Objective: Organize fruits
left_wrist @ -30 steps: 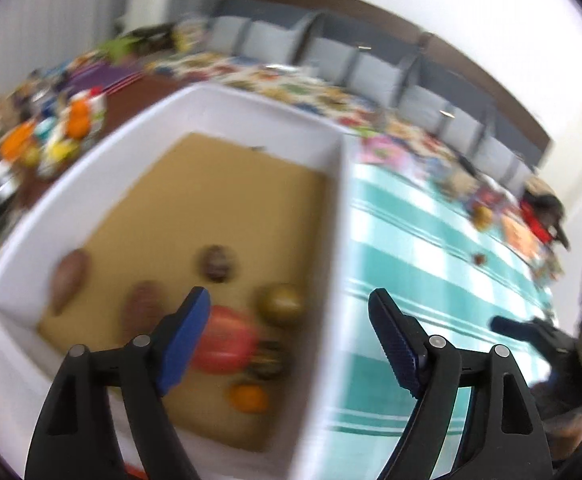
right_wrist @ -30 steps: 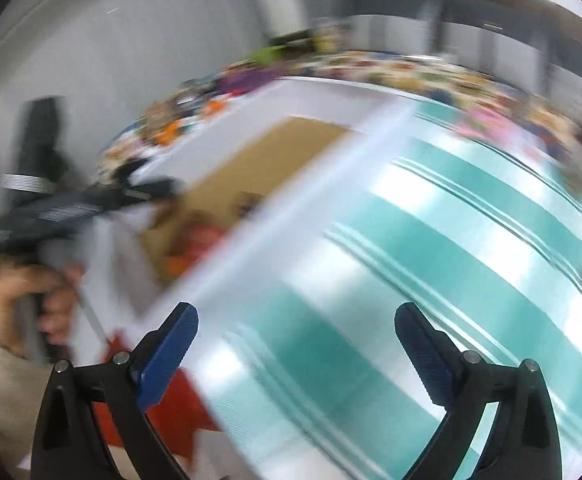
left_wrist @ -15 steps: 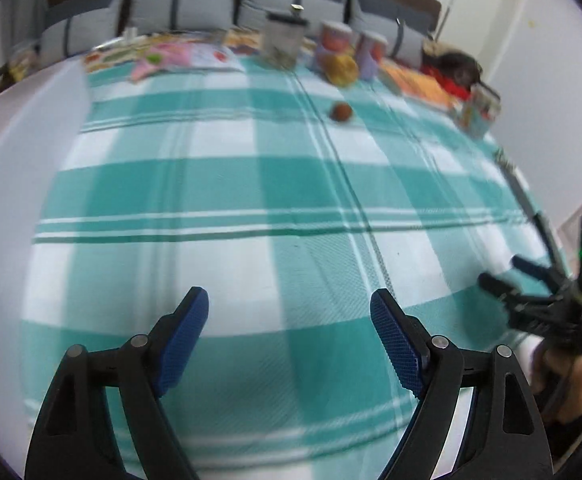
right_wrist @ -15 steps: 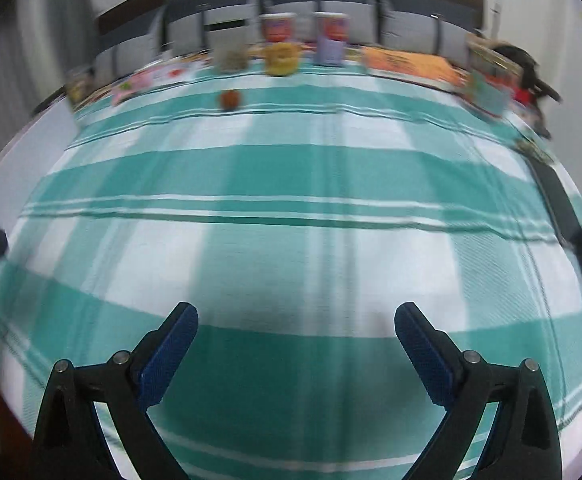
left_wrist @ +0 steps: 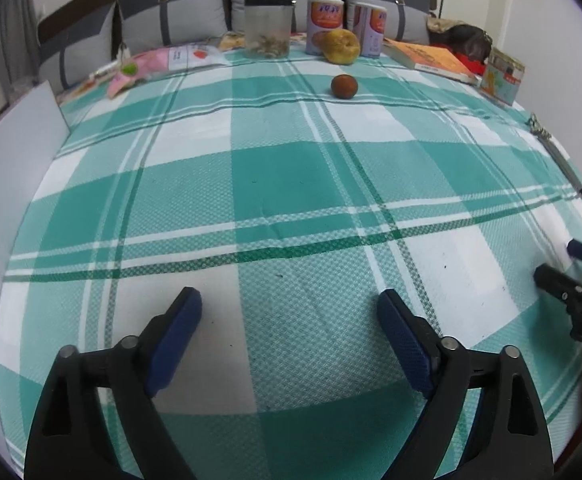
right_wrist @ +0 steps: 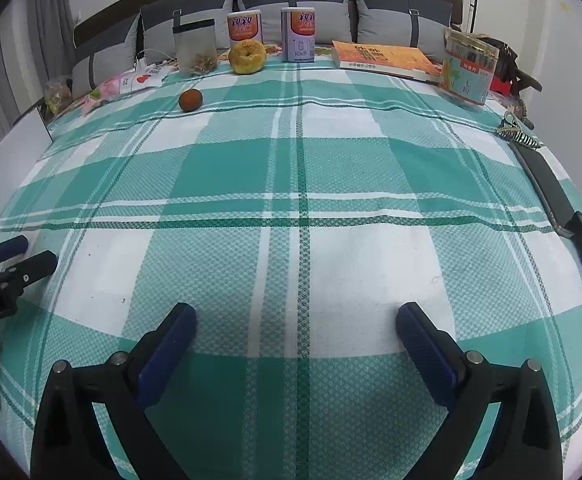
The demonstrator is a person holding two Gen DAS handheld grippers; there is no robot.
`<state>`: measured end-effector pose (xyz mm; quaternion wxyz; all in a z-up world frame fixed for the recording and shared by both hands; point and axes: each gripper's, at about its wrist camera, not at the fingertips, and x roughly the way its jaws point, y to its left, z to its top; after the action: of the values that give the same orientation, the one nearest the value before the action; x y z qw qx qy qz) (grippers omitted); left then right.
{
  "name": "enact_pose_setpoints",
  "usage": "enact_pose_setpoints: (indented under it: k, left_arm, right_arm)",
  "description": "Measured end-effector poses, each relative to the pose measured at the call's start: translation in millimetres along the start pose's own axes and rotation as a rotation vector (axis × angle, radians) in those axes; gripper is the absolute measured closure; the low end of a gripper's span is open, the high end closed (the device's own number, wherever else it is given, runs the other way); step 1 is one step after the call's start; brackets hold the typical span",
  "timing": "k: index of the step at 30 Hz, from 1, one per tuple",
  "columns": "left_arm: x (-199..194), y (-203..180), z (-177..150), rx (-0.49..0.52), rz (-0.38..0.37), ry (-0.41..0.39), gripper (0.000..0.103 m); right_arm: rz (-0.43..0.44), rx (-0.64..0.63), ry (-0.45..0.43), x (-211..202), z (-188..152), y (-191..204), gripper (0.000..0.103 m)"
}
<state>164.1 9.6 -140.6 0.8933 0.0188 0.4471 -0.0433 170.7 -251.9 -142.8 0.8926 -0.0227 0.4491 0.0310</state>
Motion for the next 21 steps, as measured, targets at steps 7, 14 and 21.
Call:
enact_pose_setpoints:
  k: [7,14,21]
  left_arm:
    - [3.1,0.6,2.0,-0.006,0.006,0.008,0.006]
    - [2.8,0.4,3.3,-0.007,0.001,0.021,0.007]
    - [32.7,-24.0,102.9,0.028,-0.104,-0.011,0.007]
  right_arm:
    - [-0.007,0.006,0.002,0.8,-0.1,0.3,0.001]
    - [-0.008,0.006,0.002,0.9,0.2,-0.3,0.001]
    - [-0.004,0.008,0.001,0.5,0.5,-0.7,0.001]
